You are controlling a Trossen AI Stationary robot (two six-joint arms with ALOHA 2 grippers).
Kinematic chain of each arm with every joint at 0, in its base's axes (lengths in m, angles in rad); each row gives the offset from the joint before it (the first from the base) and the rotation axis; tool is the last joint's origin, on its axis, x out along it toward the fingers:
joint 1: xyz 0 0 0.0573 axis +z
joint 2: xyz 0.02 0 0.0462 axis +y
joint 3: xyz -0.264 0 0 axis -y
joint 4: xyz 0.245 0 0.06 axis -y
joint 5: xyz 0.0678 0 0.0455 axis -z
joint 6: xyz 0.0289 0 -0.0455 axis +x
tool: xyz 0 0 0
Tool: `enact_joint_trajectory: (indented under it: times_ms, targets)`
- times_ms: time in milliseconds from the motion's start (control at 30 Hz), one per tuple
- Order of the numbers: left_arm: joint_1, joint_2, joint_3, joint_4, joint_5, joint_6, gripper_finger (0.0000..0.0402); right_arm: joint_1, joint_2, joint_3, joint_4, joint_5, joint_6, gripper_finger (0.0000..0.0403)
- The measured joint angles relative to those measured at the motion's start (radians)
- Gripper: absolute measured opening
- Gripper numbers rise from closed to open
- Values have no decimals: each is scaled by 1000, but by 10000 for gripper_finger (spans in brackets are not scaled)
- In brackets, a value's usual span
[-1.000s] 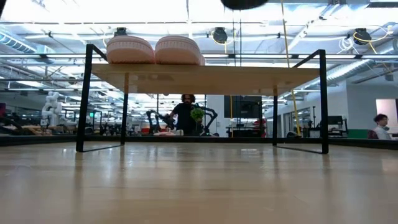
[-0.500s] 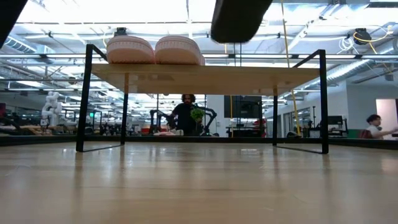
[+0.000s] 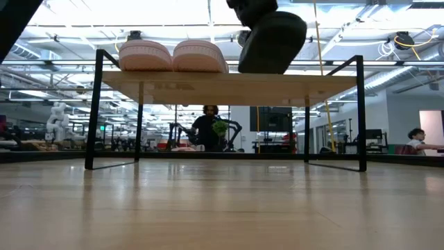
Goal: Pick and place slides into the shelf
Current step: Put the left black slipper on the shelf
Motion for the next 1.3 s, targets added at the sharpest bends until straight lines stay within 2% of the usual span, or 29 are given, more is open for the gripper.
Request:
enact_joint_trajectory:
  times_ms: [167, 400, 633, 767, 900, 1033, 1300]
  targets:
    - [48, 0, -1, -3, 107, 11, 0, 0, 0, 0, 0, 0, -1, 199]
    - [53, 0, -1, -35, 55, 26, 0, 0, 0, 0, 0, 0, 5, 199]
    - [50, -32, -1, -117, 31, -22, 0, 0, 0, 0, 0, -1, 11, 199]
    - [42, -65, -1, -111, -5, -31, 0, 0, 0, 0, 2, -1, 11, 199]
    - [35, -96, -4, -42, 20, -5, 0, 0, 0, 0, 12, -1, 11, 199]
    - [27, -133, -112, 120, 32, 69, 0, 0, 0, 0, 22, -1, 11, 199]
    - [14, -311, -486, 501, 54, 203, 0, 0, -1, 0, 25, 51, 1, 199]
